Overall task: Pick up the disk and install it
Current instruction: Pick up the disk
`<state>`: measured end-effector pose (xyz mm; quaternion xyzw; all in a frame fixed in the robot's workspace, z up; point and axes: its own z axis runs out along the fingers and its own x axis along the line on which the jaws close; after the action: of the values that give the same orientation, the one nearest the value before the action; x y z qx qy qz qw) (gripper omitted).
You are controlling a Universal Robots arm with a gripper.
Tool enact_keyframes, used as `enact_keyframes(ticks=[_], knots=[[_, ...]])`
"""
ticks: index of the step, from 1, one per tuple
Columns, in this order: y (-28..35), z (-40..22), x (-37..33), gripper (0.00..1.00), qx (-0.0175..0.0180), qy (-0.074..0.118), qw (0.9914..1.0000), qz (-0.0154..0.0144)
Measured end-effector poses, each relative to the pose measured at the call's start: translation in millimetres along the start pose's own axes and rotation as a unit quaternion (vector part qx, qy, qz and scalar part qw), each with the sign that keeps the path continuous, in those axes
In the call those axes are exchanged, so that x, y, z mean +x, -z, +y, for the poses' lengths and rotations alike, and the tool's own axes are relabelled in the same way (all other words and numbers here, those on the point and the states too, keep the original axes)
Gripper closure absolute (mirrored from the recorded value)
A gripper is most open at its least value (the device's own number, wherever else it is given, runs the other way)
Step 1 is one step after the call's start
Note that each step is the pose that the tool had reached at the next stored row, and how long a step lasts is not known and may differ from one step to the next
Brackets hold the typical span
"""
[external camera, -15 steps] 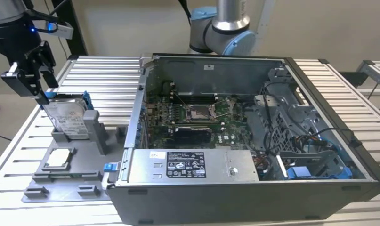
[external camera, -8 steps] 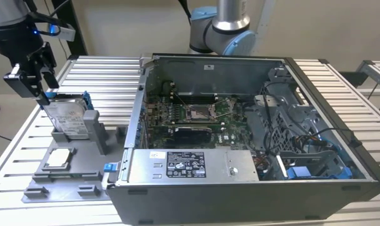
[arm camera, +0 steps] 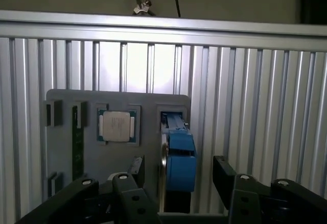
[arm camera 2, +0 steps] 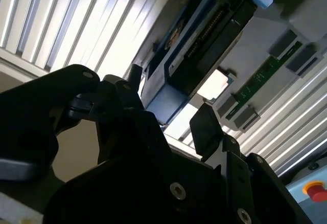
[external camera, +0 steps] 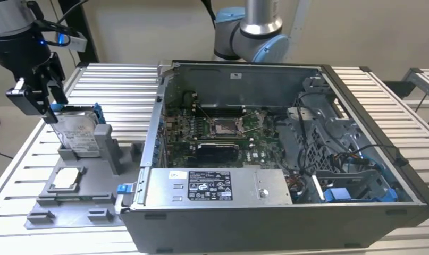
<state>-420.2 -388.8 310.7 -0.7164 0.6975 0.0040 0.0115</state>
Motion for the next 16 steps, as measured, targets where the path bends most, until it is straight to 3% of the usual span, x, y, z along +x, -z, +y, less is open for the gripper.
enact_keyframes(ticks=[12, 16], knots=[[-15.8, -1.4, 1.7, 0.0, 0.0004, -0.016, 0.99987, -0.0017], [-19.2, -4.4, 1.8, 0.0, -0.0003, -0.016, 0.99986, -0.0039]])
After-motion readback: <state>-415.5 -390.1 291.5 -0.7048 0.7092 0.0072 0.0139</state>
